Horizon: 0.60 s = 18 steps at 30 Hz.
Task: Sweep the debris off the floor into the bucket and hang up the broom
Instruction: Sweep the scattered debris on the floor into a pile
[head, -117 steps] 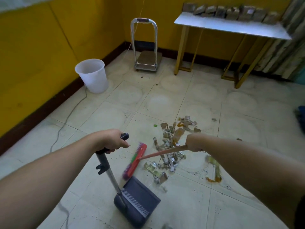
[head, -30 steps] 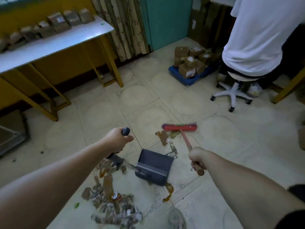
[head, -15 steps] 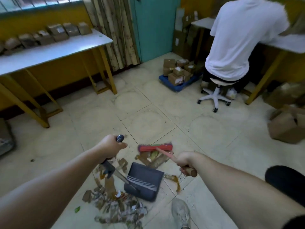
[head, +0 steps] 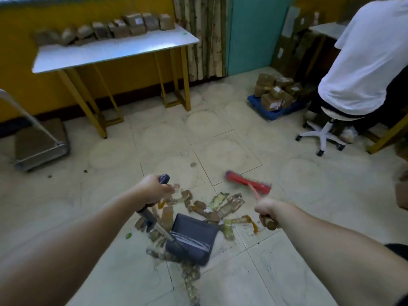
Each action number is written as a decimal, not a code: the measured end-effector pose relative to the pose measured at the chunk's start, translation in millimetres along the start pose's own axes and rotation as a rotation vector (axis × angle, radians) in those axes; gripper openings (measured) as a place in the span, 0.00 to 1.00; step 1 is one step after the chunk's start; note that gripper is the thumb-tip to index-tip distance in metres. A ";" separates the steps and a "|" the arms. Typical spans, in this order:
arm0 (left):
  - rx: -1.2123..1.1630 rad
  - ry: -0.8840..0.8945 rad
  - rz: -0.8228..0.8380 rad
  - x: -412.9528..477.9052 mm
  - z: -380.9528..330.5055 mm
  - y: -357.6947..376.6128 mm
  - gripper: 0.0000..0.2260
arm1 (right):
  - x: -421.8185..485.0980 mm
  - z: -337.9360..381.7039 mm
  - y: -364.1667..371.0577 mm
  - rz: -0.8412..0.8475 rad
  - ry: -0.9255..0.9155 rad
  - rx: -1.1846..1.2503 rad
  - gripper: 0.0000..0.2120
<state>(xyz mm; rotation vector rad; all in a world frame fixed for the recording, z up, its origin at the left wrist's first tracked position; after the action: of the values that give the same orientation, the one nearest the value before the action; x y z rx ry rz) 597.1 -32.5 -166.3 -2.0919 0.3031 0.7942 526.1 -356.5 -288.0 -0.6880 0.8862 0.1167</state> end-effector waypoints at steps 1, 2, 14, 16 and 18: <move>-0.007 -0.011 -0.004 -2.3 8.0 0.4 0.08 | -2.1 -1.0 9.5 0.034 -0.005 -0.036 0.22; -0.018 -0.030 -0.014 -3.4 17.2 0.2 0.08 | -4.3 -0.8 20.0 0.061 -0.018 -0.065 0.22; -0.060 -0.086 -0.028 -25.2 110.5 -18.5 0.08 | -54.6 29.9 143.0 0.198 -0.022 0.032 0.28; -0.047 -0.080 -0.019 -33.0 126.8 -24.2 0.08 | -62.6 32.2 164.0 0.195 0.013 0.090 0.31; -0.032 -0.065 -0.014 -42.1 143.5 -27.9 0.09 | -77.8 36.4 179.4 0.179 0.020 0.169 0.22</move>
<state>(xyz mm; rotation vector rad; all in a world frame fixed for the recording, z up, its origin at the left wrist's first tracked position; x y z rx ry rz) 516.4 95.4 -183.7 -2.0914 0.2414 0.8623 434.8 -180.5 -304.7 -0.4526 0.9642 0.1923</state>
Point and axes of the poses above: each hand's wrist, its own x-axis towards the middle knuckle, its own y-axis out of the palm, z = x × y, the point moved 9 cm from there along x, towards the middle knuckle, and after that the axes turned 9 degrees about -y, right-handed, at the moved point
